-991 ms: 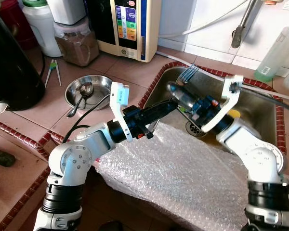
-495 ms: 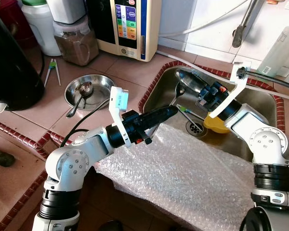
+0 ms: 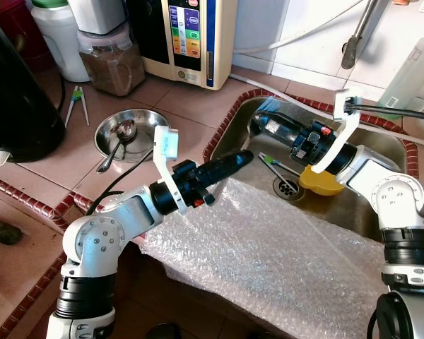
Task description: Kitchen organization
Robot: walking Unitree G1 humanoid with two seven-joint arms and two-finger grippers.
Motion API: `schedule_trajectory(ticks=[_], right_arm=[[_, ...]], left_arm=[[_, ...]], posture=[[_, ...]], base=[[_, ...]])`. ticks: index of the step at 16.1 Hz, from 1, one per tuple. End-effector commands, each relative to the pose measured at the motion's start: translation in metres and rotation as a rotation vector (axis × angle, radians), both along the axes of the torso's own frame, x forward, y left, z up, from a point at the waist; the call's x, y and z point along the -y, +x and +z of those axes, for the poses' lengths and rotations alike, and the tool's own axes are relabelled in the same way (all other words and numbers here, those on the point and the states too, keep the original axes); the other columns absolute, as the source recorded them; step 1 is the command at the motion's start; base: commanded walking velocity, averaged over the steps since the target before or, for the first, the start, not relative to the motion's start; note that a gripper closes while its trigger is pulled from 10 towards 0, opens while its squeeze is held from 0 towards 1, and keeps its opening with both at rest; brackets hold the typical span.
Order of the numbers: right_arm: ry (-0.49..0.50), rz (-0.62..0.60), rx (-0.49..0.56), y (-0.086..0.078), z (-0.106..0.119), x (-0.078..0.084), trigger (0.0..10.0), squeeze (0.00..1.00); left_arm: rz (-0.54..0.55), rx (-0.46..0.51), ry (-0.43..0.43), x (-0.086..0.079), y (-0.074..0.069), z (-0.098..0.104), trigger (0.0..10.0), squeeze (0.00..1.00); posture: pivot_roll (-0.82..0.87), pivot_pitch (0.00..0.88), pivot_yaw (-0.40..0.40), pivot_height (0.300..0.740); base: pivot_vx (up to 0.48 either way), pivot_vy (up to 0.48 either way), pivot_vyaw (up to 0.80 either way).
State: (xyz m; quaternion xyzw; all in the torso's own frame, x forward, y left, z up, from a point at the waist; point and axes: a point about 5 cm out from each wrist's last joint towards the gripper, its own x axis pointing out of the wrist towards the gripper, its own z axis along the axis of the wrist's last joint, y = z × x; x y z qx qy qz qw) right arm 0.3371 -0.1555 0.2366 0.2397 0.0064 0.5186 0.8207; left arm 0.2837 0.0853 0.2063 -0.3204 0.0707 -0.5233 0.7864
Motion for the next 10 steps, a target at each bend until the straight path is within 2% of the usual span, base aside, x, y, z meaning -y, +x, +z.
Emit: schedule_trajectory(ticks=[1,3,6,8,9,10], right_arm=[[-0.047,0.052,0.002,0.0,0.002,-0.004,0.0,0.0],[-0.058,0.052,-0.002,0.001,-0.003,-0.007,0.0,0.0],[-0.003,0.014,-0.004,-0.001,-0.007,-0.01,0.0,0.0],[0.068,-0.029,-0.005,-0.002,-0.006,-0.014,0.0,0.0],[0.11,-0.051,-0.001,-0.003,-0.004,-0.015,0.6,0.0],[0.137,-0.074,-0.003,-0.003,-0.003,-0.015,2.1,0.0]], left_arm=[[-0.01,0.008,-0.03,0.002,0.001,0.004,0.0,0.0],[-0.004,0.002,-0.036,0.001,0.002,0.004,0.0,0.0],[0.004,-0.007,-0.048,0.001,0.003,0.003,0.0,0.0],[-0.002,-0.011,-0.047,0.003,0.003,0.001,0.0,0.0],[-0.005,-0.012,-0.048,0.004,0.004,0.002,0.0,0.0],[-0.007,-0.012,-0.049,0.004,0.004,0.002,0.0,0.0]], posture=[[0.03,0.14,0.023,0.74],[0.03,0.136,0.018,0.74],[0.02,0.136,0.017,0.74],[0.02,0.136,0.02,0.74],[0.01,0.136,0.021,0.74],[0.01,0.135,0.02,0.74]], base=[[0.0,0.0,0.0],[0.0,0.0,0.0],[0.0,0.0,0.0],[0.0,0.0,0.0],[0.0,0.0,0.0],[0.0,0.0,0.0]])
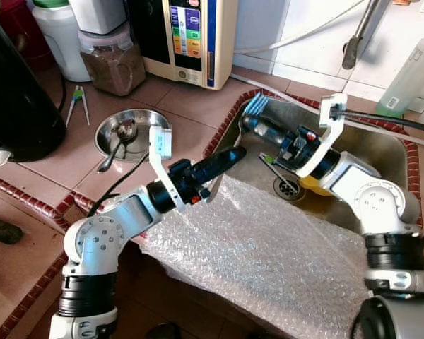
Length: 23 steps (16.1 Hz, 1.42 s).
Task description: Kitchen organization
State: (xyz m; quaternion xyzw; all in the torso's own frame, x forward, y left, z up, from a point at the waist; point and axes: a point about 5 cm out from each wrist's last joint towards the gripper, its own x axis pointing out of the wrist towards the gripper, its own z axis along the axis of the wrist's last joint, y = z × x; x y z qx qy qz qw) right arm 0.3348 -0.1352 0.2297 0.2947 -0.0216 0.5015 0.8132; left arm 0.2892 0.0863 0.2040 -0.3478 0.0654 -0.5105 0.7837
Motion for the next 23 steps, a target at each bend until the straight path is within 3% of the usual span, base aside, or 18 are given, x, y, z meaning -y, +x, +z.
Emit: schedule_trajectory(ticks=[1,2,3,7,8,9,10,23], right_arm=[[0.031,-0.065,0.01,0.0,0.004,0.005,3.5,0.0],[0.037,-0.096,0.01,0.001,0.004,0.006,9.4,0.0],[0.075,-0.151,-0.008,0.003,0.003,0.006,10.0,1.0],[0.09,-0.181,-0.036,0.004,-0.001,0.003,10.0,0.99],[0.091,-0.184,-0.036,0.004,-0.001,0.003,10.0,0.91],[0.094,-0.186,-0.033,0.004,0.0,0.005,0.0,0.5],[0.094,-0.189,-0.029,0.004,0.001,0.007,0.0,0.0],[0.118,-0.174,-0.023,0.003,0.002,0.003,0.0,0.0]], left_arm=[[-0.032,0.016,-0.001,0.005,-0.001,0.004,0.0,0.0],[-0.032,0.016,-0.002,0.005,-0.001,0.004,0.0,0.0],[-0.031,0.013,-0.005,0.006,-0.001,0.003,0.0,0.0],[-0.03,0.005,-0.008,0.007,-0.003,0.0,0.0,0.0],[-0.031,0.0,-0.01,0.007,-0.003,0.0,0.0,0.0],[-0.04,-0.008,-0.018,0.007,-0.004,-0.001,0.0,0.0],[-0.043,-0.015,-0.021,0.008,-0.004,-0.002,0.0,0.0],[-0.052,-0.067,0.0,0.008,-0.005,-0.013,0.0,0.0]], posture=[[0.01,0.135,0.018,0.74],[0.01,0.135,0.017,0.74],[0.01,0.135,0.012,0.74],[0.01,0.139,0.007,0.74],[0.01,0.139,0.006,0.74],[0.01,0.14,0.005,0.74],[0.0,0.14,0.002,0.74],[0.01,0.135,0.01,0.74]], base=[[0.0,0.0,0.0],[0.0,0.0,0.0],[0.0,0.0,0.0],[0.0,0.0,0.0],[0.0,0.0,0.0],[0.0,0.0,0.0],[0.0,0.0,0.0],[0.0,0.0,0.0]])
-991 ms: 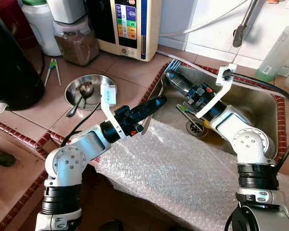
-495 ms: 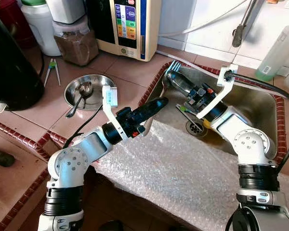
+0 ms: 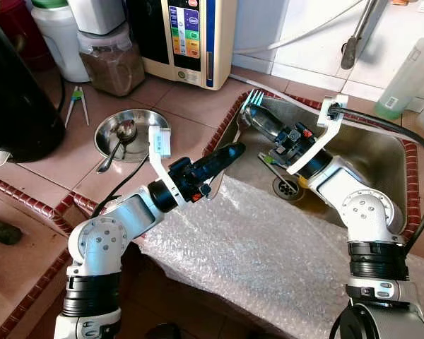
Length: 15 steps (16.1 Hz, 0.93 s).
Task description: Kitchen organization
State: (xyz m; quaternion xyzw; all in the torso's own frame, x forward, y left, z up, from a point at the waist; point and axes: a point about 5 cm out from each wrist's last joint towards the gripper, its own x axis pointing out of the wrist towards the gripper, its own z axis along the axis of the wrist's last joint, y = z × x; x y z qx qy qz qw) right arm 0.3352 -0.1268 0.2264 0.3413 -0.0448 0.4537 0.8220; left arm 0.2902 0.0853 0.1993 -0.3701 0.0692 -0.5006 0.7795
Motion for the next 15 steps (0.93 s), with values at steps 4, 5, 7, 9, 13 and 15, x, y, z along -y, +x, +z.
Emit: schedule_trajectory(ticks=[4,5,7,9,13,15], right_arm=[[0.008,-0.136,0.007,0.005,0.004,0.015,0.0,0.0],[-0.005,-0.187,0.01,0.009,0.006,0.018,0.0,0.0],[-0.034,-0.251,0.013,0.014,0.007,0.021,0.0,0.0],[-0.043,-0.335,-0.01,0.022,0.006,0.027,0.0,0.0],[-0.048,-0.547,-0.078,0.036,-0.001,0.05,0.0,0.0],[-0.127,-0.679,-0.104,0.042,-0.007,0.063,0.0,0.0]], left_arm=[[0.068,-0.06,0.12,-0.001,0.009,-0.019,10.0,1.0],[0.093,-0.045,0.165,-0.003,0.012,-0.021,10.0,1.0],[0.16,-0.037,0.189,-0.007,0.018,-0.022,10.0,1.0],[0.316,-0.044,0.219,-0.019,0.034,-0.023,10.0,1.0],[0.483,-0.015,0.261,-0.04,0.05,-0.018,10.0,1.0],[0.561,0.029,0.309,-0.047,0.055,-0.013,10.0,1.0]], posture=[[0.01,0.134,0.012,0.74],[0.01,0.135,0.012,0.74],[0.01,0.135,0.012,0.74],[0.01,0.135,0.012,0.74],[0.02,0.134,0.017,0.74],[0.02,0.132,0.02,0.74]], base=[[0.0,0.0,0.0],[0.0,0.0,0.0],[0.0,0.0,0.0],[0.0,0.0,0.0],[0.0,0.0,0.0],[0.0,0.0,0.0]])
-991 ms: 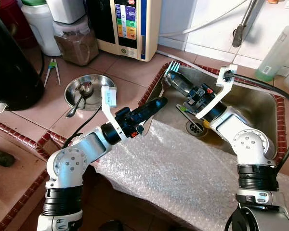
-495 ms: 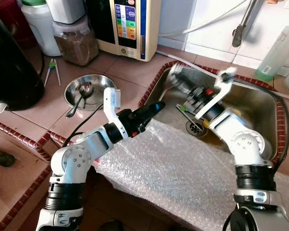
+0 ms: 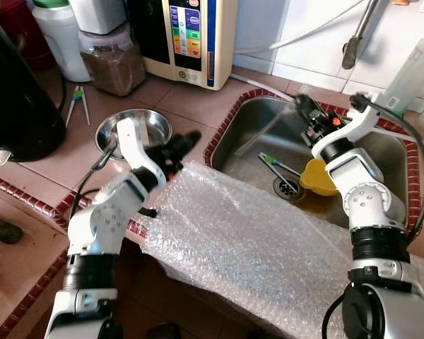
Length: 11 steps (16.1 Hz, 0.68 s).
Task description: Kitchen organization
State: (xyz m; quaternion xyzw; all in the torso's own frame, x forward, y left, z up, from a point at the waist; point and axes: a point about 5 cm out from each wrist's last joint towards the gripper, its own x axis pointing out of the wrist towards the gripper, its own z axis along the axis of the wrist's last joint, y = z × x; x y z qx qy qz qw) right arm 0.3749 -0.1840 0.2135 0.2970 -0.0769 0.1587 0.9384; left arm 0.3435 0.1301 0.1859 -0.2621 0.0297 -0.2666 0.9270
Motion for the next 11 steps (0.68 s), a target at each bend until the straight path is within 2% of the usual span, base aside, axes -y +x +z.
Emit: schedule_trajectory(ticks=[1,3,4,8,10,11], right_arm=[[-0.063,-0.079,-0.001,0.004,0.004,0.009,0.0,0.0],[-0.235,-0.217,-0.147,0.009,-0.021,0.022,0.0,0.0],[-0.28,-0.258,-0.192,0.008,-0.031,0.027,0.0,0.0],[-0.338,-0.337,-0.258,0.007,-0.047,0.037,0.0,0.0],[-0.398,-0.34,-0.269,0.006,-0.051,0.036,0.0,0.0],[-0.444,-0.31,-0.304,0.005,-0.063,0.031,4.2,0.0]], left_arm=[[0.035,0.016,0.059,-0.003,0.003,0.001,10.0,1.0],[0.006,0.064,0.173,0.001,0.001,0.002,10.0,1.0],[-0.01,0.072,0.204,0.002,0.0,0.001,10.0,1.0],[-0.049,0.091,0.282,0.006,-0.002,-0.005,10.0,1.0],[-0.068,0.109,0.366,0.004,-0.003,-0.01,10.0,1.0],[-0.115,0.122,0.466,0.004,-0.005,-0.017,10.0,1.0]], posture=[[0.02,0.131,0.02,0.74],[0.02,0.127,0.02,0.74],[0.02,0.126,0.02,0.74],[0.03,0.123,0.022,0.74],[0.03,0.125,0.022,0.74],[0.03,0.125,0.02,0.74]], base=[[0.0,0.0,0.0],[0.0,0.0,0.0],[0.0,0.0,0.0],[0.0,0.0,0.0],[0.0,0.0,0.0],[0.0,0.0,0.0]])
